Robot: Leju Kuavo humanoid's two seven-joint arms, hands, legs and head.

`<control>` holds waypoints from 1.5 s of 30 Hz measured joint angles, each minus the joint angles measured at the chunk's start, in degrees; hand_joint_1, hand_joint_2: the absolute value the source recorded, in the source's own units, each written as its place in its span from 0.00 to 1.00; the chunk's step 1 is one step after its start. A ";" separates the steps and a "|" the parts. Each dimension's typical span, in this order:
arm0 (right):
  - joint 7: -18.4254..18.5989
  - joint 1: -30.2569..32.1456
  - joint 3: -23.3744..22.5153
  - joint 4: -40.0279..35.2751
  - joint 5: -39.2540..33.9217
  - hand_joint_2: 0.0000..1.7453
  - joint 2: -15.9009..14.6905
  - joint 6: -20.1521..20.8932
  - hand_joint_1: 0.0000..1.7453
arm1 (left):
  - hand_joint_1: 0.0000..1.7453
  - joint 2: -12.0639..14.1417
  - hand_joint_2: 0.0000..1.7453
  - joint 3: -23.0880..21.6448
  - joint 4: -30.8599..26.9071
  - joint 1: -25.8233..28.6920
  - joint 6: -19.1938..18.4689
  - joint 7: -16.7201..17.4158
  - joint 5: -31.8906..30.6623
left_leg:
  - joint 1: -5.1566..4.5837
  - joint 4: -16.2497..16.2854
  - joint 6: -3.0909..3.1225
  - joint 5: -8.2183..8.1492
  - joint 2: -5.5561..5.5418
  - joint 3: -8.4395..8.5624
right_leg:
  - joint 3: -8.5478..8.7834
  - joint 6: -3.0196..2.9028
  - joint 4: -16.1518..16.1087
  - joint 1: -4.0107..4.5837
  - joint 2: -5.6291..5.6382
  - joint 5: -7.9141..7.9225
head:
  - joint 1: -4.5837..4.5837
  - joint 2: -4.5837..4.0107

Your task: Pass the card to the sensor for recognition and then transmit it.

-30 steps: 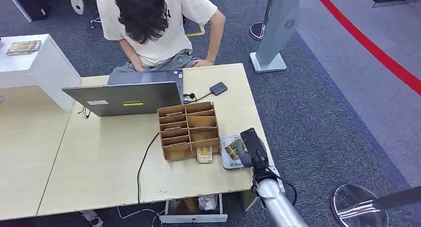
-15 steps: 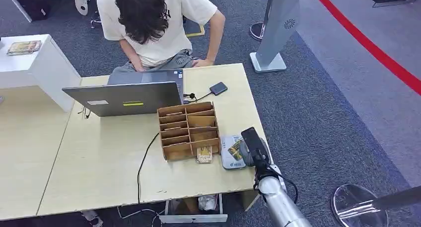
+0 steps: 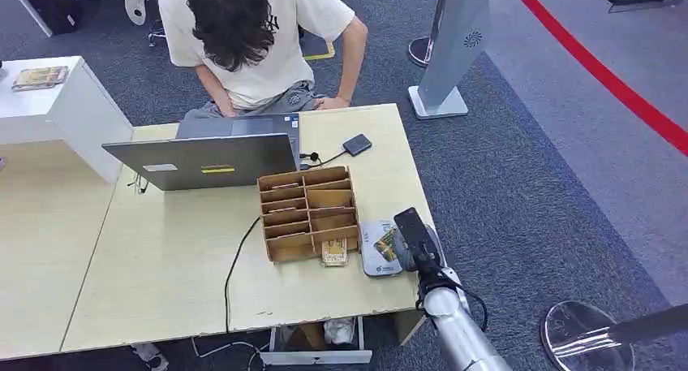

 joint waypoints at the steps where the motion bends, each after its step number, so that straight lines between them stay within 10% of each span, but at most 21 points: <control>1: 0.00 0.00 0.00 0.00 0.07 1.00 0.00 0.02 1.00 | 0.00 0.00 0.00 0.00 0.00 0.00 -0.02 0.00 0.00 | 0.00 0.00 0.00 0.00 0.00 0.00 | 0.00 0.00 0.00 0.00 0.00 0.00 | 0.00 0.00; 45: 0.42 -0.28 -0.42 -0.02 2.60 1.00 0.26 1.64 1.00 | 0.00 -0.26 0.00 0.00 -0.17 0.01 -0.79 0.09 0.09 | 0.00 0.00 0.00 0.00 0.00 0.01 | 0.01 0.00 0.00 0.00 0.01 0.01 | 0.00 0.00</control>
